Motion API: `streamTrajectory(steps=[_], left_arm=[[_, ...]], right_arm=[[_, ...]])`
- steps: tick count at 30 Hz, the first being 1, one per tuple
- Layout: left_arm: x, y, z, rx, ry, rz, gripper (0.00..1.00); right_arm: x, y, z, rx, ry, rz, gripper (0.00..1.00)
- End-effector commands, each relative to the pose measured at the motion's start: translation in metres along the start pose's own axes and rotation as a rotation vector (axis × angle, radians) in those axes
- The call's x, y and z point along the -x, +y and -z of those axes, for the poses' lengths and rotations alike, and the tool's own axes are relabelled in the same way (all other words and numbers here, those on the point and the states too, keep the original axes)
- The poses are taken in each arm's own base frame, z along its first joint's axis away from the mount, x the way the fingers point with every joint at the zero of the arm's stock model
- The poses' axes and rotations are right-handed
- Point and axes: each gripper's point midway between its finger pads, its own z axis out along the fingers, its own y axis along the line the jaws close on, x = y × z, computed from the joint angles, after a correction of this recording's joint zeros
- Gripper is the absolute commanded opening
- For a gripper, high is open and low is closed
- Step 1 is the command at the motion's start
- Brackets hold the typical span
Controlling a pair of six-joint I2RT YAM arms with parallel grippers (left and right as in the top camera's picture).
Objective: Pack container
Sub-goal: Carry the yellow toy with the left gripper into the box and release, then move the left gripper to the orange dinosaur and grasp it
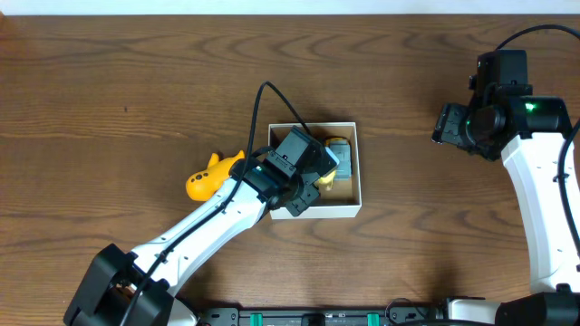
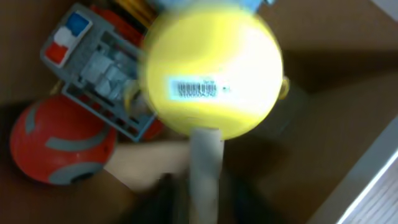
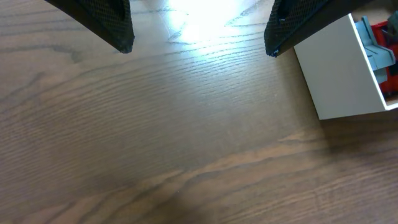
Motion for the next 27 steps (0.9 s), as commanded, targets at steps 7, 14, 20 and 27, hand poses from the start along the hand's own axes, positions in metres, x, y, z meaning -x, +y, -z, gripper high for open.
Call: streamTrajectory(steps=[7, 14, 20, 27], left_arm=[[0.012, 0.003, 0.015, 0.022, -0.05, -0.009, 0.7], [0.047, 0.05, 0.097, 0.272, -0.253, 0.045, 0.81], [0.012, 0.122, 0.155, 0.454, -0.337, 0.442, 0.91], [-0.066, 0.142, 0.124, 0.356, -0.019, 0.353, 0.99]], right_arm=[[0.001, -0.002, 0.003, 0.002, -0.006, 0.018, 0.71], [0.001, -0.003, 0.003, -0.001, -0.006, 0.022, 0.71], [0.001, -0.003, 0.003, -0.001, -0.007, 0.022, 0.71], [0.001, -0.002, 0.003, 0.0, -0.007, 0.022, 0.71]])
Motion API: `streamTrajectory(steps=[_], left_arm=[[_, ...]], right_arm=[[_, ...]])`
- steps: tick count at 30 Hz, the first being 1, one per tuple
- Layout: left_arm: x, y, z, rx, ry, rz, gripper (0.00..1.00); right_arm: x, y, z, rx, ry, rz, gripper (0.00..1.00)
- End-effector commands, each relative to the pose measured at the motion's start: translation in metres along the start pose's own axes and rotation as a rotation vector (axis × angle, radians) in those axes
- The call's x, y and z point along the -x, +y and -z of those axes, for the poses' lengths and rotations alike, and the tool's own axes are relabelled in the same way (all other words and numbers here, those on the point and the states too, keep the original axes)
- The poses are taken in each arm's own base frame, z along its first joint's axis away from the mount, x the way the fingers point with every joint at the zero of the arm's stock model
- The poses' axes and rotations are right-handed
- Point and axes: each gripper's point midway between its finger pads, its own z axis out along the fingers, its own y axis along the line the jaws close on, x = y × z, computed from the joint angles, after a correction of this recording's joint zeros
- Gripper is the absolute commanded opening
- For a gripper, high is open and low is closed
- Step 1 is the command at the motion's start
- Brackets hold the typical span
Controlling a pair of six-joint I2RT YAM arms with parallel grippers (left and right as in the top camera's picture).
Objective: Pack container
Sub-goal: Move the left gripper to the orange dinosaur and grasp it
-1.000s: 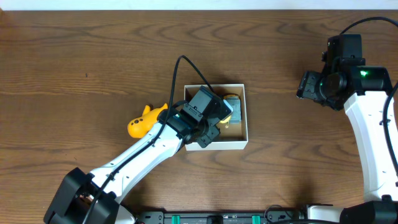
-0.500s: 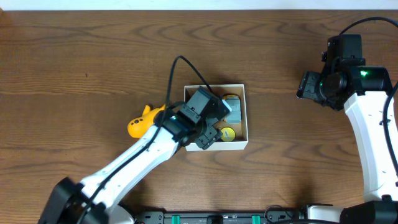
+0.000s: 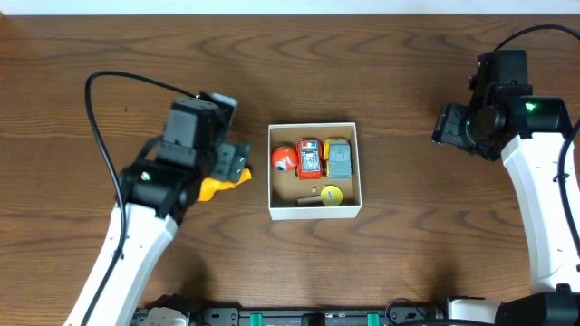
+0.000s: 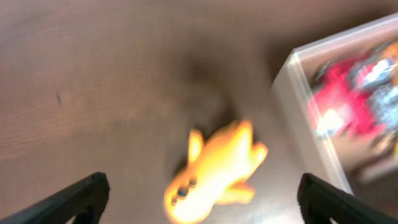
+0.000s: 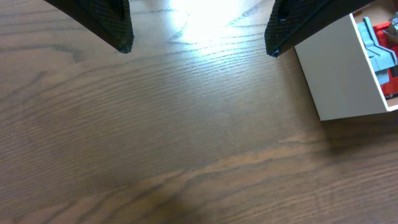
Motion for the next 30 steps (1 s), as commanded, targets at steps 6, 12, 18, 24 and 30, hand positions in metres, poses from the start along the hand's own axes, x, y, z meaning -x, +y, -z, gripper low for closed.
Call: streamTrajectory(steps=[6, 12, 18, 24, 30], left_arm=[[-0.061, 0.006, -0.06, -0.095, 0.291, -0.146, 0.99], [-0.09, -0.002, -0.095, -0.141, 0.444, -0.179, 0.99], [-0.113, -0.007, -0.119, -0.17, 0.549, -0.184, 0.99], [-0.132, -0.012, -0.136, -0.189, 0.63, -0.175, 0.99], [-0.129, -0.012, -0.134, -0.183, 0.616, -0.168, 0.82]], right_arm=[[0.001, -0.002, 0.003, 0.0, -0.008, 0.012, 0.71], [0.001, -0.002, 0.003, -0.001, -0.007, 0.016, 0.71], [0.001, -0.002, 0.003, 0.0, -0.009, 0.019, 0.71], [0.002, -0.006, 0.003, -0.023, -0.013, 0.019, 0.71], [0.002, -0.007, 0.003, -0.023, -0.013, 0.018, 0.71]])
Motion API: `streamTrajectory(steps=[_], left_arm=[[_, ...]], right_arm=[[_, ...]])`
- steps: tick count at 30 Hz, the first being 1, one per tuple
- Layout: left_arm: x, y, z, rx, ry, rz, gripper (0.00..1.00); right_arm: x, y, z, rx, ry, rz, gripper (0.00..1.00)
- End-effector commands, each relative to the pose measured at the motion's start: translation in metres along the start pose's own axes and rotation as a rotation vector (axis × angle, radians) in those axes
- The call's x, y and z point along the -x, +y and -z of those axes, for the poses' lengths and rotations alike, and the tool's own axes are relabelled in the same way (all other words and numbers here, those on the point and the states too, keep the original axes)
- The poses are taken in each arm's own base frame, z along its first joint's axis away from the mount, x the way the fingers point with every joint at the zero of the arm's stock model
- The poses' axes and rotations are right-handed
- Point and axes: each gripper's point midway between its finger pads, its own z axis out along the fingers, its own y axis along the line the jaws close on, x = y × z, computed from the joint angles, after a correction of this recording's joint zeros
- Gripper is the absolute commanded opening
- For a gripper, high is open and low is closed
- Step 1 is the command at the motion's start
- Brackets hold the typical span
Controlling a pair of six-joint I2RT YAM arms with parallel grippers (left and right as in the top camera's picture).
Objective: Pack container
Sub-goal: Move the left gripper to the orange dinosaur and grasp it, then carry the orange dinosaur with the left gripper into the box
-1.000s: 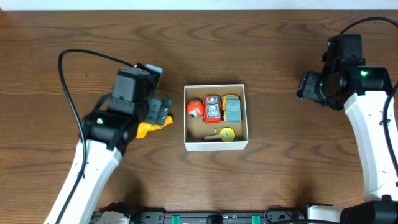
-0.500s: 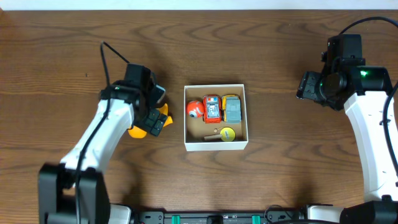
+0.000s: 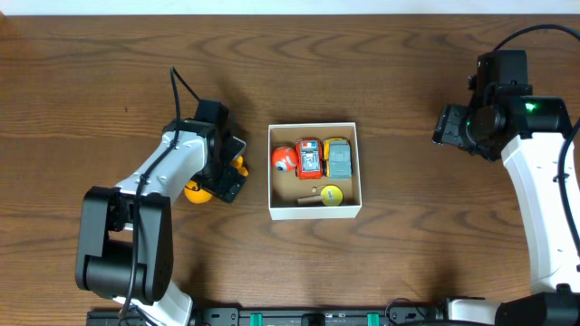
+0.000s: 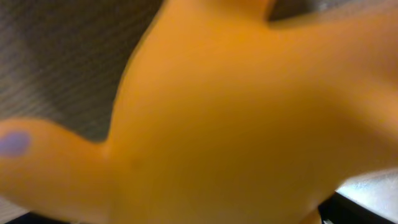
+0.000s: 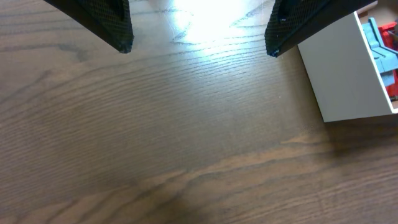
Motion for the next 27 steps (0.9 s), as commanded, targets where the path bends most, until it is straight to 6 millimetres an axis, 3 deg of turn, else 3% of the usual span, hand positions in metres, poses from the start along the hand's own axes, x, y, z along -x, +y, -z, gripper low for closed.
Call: streamTrajectory(steps=[1, 7, 12, 18, 20, 23, 27], left_arm=[[-0.005, -0.002, 0.0, -0.008, 0.009, -0.005, 0.74], [0.001, 0.001, 0.022, 0.011, -0.047, -0.002, 0.28], [0.013, 0.007, 0.068, 0.056, -0.179, 0.002, 0.2], [0.029, -0.005, 0.159, 0.136, -0.459, -0.047, 0.19], [0.033, -0.021, 0.185, 0.15, -0.554, -0.096, 0.19], [0.038, -0.061, 0.207, 0.116, -0.651, -0.272, 0.19], [0.047, -0.101, 0.211, 0.08, -0.687, -0.397, 0.19]], right_arm=[[0.002, -0.005, 0.003, -0.015, -0.012, 0.004, 0.71], [0.002, -0.005, 0.003, -0.015, -0.011, 0.004, 0.71], [0.001, -0.005, 0.003, -0.015, -0.01, 0.004, 0.71], [0.001, -0.005, 0.003, -0.015, -0.01, 0.004, 0.71], [0.001, -0.005, 0.003, -0.015, -0.01, 0.004, 0.71], [0.002, -0.005, 0.003, -0.015, -0.011, 0.004, 0.71], [0.002, -0.005, 0.003, -0.014, -0.012, 0.004, 0.71]])
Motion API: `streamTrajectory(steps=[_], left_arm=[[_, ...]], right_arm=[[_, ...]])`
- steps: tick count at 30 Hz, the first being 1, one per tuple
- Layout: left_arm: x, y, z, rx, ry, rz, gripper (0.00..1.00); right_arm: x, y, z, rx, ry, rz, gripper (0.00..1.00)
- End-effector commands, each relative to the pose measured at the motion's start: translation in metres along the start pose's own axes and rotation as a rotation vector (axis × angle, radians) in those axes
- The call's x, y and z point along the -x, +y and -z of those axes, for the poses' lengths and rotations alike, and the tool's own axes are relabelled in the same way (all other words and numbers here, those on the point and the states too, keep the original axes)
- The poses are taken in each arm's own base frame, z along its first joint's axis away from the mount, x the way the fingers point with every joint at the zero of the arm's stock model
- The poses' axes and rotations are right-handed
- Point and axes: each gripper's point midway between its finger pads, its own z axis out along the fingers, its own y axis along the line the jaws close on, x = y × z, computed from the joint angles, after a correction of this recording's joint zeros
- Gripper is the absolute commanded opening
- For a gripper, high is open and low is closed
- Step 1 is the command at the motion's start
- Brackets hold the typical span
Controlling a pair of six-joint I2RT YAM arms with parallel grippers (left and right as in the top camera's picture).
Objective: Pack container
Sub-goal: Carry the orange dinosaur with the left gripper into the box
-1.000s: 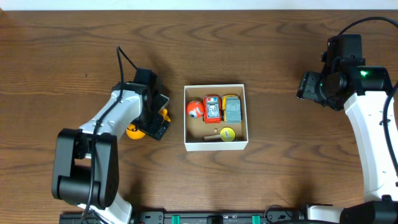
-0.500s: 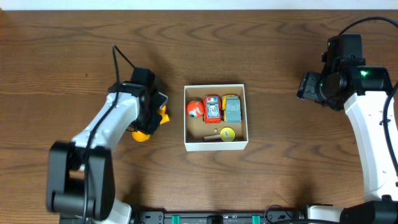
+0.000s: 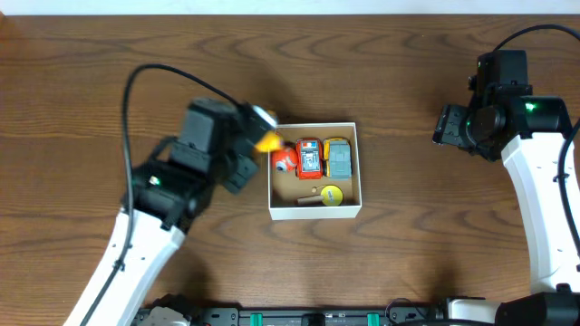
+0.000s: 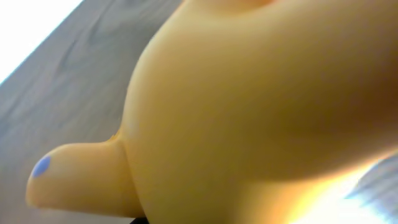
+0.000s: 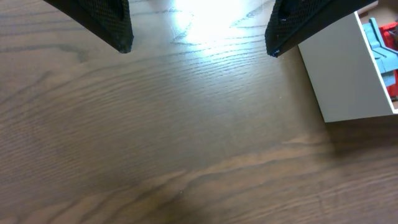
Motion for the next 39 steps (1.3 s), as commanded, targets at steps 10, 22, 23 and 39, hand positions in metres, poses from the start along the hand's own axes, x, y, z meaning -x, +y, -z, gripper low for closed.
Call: streamTrajectory(steps=[10, 22, 23, 39], left_arm=[[-0.001, -0.11, -0.07, -0.3, 0.138, -0.23, 0.19], [-0.023, -0.13, -0.1, -0.347, 0.251, -0.262, 0.42], [-0.023, -0.13, -0.1, -0.347, 0.251, -0.262, 0.43], [-0.016, -0.109, -0.098, -0.229, 0.246, -0.279, 0.68]], right_arm=[[-0.001, -0.006, 0.003, -0.016, 0.002, 0.005, 0.71], [-0.003, -0.006, 0.003, -0.018, 0.008, 0.006, 0.71], [-0.003, -0.006, 0.003, -0.018, 0.008, 0.006, 0.71], [-0.004, -0.006, 0.003, -0.019, 0.01, 0.006, 0.72]])
